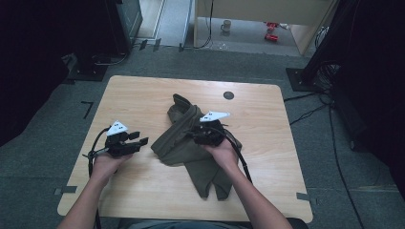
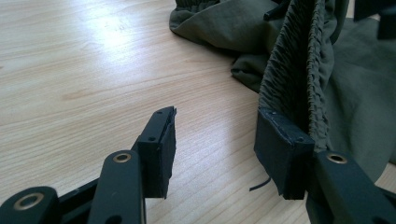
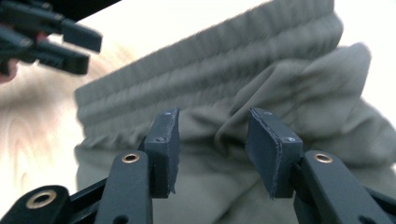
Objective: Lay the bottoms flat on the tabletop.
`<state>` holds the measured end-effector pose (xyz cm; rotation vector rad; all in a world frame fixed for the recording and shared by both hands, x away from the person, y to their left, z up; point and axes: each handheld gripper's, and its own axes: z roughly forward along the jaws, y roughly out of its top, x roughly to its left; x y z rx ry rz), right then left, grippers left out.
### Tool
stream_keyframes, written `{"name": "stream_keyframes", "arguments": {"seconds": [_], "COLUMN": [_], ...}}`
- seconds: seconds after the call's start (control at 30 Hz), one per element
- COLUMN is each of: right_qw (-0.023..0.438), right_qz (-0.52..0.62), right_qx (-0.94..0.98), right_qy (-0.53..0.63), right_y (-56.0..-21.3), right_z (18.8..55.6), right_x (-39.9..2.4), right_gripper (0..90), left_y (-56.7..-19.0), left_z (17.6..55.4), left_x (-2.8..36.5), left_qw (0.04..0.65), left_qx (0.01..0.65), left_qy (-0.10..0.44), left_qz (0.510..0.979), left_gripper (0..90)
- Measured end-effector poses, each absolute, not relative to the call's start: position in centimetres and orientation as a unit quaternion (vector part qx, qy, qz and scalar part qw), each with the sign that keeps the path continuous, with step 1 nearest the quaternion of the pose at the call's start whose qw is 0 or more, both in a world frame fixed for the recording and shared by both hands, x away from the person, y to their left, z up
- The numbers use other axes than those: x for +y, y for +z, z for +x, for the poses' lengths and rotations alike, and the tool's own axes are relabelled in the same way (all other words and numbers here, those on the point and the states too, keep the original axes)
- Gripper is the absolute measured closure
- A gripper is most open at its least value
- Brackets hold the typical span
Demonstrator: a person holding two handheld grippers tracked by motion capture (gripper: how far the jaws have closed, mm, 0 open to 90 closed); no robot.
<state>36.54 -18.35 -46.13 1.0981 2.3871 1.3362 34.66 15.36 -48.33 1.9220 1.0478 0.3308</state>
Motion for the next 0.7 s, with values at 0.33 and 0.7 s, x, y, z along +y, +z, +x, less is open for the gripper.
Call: {"name": "stream_keyframes", "arguments": {"seconds": [0.33,0.7], "right_qw": [0.075,0.050], "right_qz": [0.349,0.318], "right_qx": [0.820,0.835], "right_qy": [0.447,0.447], "right_y": [-47.6,-49.2], "right_z": [32.8,31.1], "right_x": [-17.5,-12.2], "right_gripper": [50.4,47.0], "left_y": [-48.3,-48.4], "left_z": [34.6,34.7], "left_x": [15.2,15.5], "left_qw": [0.449,0.444], "left_qx": [0.418,0.424], "left_qy": [0.138,0.140], "left_qz": [0.778,0.777], "left_gripper": [49.3,48.5]}}
